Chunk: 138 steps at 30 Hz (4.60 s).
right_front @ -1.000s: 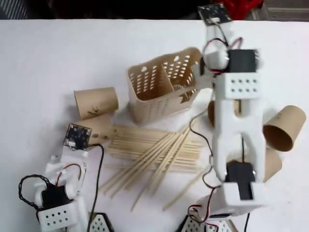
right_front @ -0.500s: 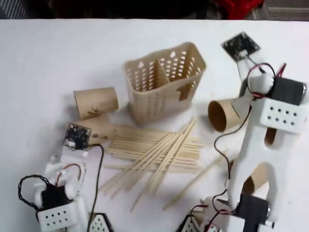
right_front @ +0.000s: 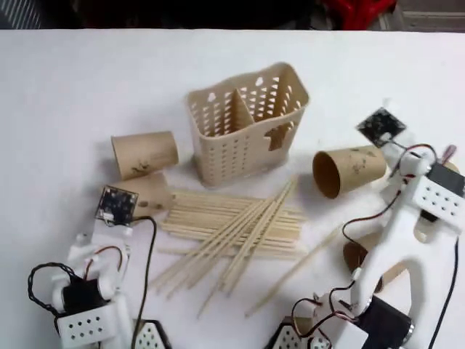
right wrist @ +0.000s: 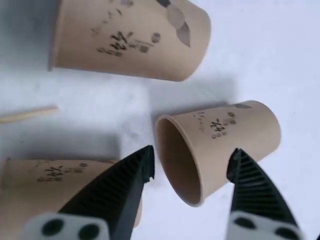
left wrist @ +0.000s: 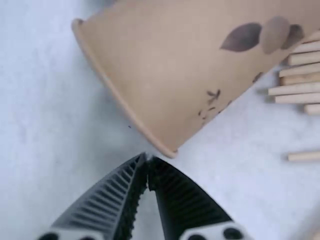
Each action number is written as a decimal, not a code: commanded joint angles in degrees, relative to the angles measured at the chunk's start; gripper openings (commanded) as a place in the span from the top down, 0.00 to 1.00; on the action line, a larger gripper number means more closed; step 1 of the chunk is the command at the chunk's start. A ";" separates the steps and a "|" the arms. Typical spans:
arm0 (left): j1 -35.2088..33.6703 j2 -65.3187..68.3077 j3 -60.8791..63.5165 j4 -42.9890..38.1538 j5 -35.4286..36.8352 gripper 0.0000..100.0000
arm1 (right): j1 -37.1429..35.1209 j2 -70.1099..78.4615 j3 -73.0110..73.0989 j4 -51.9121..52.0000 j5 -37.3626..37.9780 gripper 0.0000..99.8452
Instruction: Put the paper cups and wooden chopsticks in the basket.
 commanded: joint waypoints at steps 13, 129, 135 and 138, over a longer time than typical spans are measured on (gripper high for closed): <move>-0.40 -0.40 -0.09 0.26 -0.26 0.97 | 4.53 1.89 10.64 -21.23 4.04 0.76; -0.40 -0.40 -0.09 0.26 -0.26 0.97 | -35.12 17.54 -57.23 23.34 -75.43 0.77; -0.40 -0.40 -0.09 0.26 -0.26 0.97 | -33.01 11.38 -57.05 28.18 -67.25 0.77; -0.40 -0.40 -0.09 0.26 -0.26 0.97 | -32.92 7.69 -56.70 36.62 -58.64 0.77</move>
